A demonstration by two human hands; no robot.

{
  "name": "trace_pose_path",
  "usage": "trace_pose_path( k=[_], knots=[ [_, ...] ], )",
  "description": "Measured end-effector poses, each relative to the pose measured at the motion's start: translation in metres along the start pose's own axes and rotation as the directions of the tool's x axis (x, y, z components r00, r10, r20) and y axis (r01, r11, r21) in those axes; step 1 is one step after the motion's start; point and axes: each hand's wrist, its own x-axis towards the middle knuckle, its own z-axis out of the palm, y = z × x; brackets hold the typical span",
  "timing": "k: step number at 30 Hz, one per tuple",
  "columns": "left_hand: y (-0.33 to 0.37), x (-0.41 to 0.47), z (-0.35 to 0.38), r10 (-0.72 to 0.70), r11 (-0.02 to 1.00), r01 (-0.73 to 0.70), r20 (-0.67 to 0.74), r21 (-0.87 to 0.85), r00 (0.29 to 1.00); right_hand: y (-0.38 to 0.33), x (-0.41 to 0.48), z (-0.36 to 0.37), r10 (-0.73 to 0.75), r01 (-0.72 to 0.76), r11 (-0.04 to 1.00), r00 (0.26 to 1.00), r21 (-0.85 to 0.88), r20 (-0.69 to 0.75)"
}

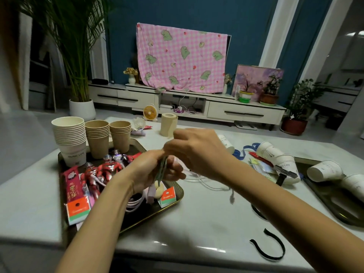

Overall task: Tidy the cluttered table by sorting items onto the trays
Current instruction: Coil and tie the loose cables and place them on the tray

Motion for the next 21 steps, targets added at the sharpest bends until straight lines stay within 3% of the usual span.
trace_pose_path(
  k=[4,7,11,15,17,21],
  knots=[
    [0.001,-0.001,-0.001,-0.031,0.999,0.03,0.063,0.018,0.998,0.011,-0.006,0.002,0.133,-0.13,0.986,0.991,0.108,-0.017],
    [0.001,-0.001,0.001,-0.06,0.991,0.082,0.191,-0.105,0.98,0.021,-0.007,0.004,0.269,-0.26,0.926,0.963,0.272,0.005],
    [0.007,-0.005,0.003,-0.039,0.899,0.232,0.461,-0.371,0.887,0.039,-0.007,0.01,0.413,-0.408,0.721,0.902,0.56,0.126],
    [0.015,-0.014,0.002,0.036,0.834,0.324,0.628,-0.448,0.777,0.047,-0.016,0.022,0.496,-0.473,0.531,0.846,0.703,0.195],
    [0.02,-0.019,0.003,0.081,0.786,0.377,0.686,-0.49,0.723,0.049,-0.021,0.025,0.591,-0.5,0.428,0.785,0.753,0.185],
    [0.022,-0.024,0.01,0.16,0.762,0.342,0.672,-0.55,0.723,0.036,-0.028,0.036,0.676,-0.585,0.229,0.671,0.778,0.305]
  ],
)
